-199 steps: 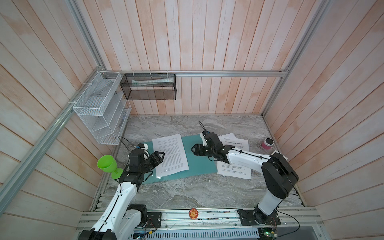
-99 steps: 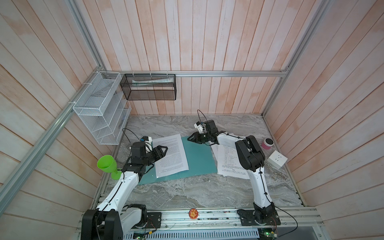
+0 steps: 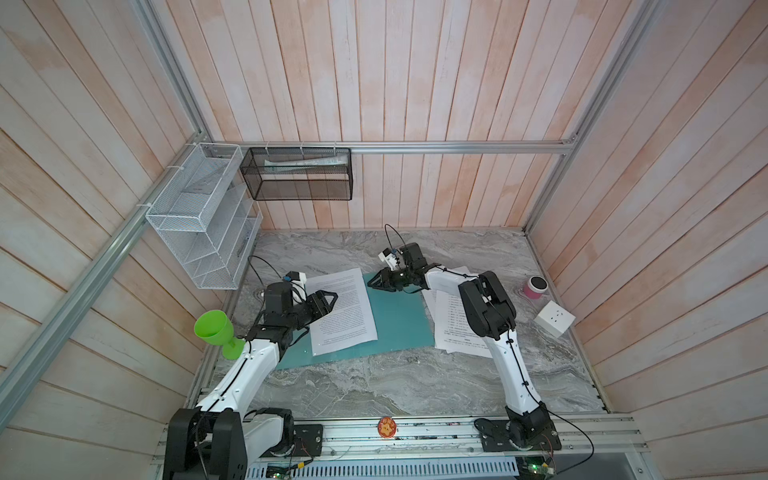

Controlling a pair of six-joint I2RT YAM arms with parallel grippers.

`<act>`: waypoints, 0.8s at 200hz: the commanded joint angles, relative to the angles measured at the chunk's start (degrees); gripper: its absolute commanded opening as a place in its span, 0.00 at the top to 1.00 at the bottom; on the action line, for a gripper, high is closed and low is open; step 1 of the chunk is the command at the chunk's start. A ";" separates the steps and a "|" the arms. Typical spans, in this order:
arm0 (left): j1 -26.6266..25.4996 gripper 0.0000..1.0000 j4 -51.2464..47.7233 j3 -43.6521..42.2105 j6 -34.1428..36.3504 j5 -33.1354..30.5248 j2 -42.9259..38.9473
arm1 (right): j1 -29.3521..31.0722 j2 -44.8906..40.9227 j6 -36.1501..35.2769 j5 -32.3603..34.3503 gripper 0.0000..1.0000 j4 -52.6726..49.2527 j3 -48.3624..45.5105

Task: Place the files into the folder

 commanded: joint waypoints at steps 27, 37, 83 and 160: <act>0.34 0.31 1.51 -0.94 1.32 -0.06 -0.15 | 1.95 4.87 1.10 -3.37 0.68 -1.71 5.97; 0.33 0.31 1.51 -0.96 1.45 0.02 -0.09 | 2.16 5.41 1.85 -3.90 0.68 -1.26 6.98; 0.34 0.31 1.51 -0.89 1.75 0.12 0.44 | 3.15 7.61 2.12 -4.88 0.77 -2.65 11.20; 0.33 0.30 -0.24 -0.83 2.13 -2.74 -1.08 | 3.36 6.16 6.48 -4.88 1.00 2.44 8.53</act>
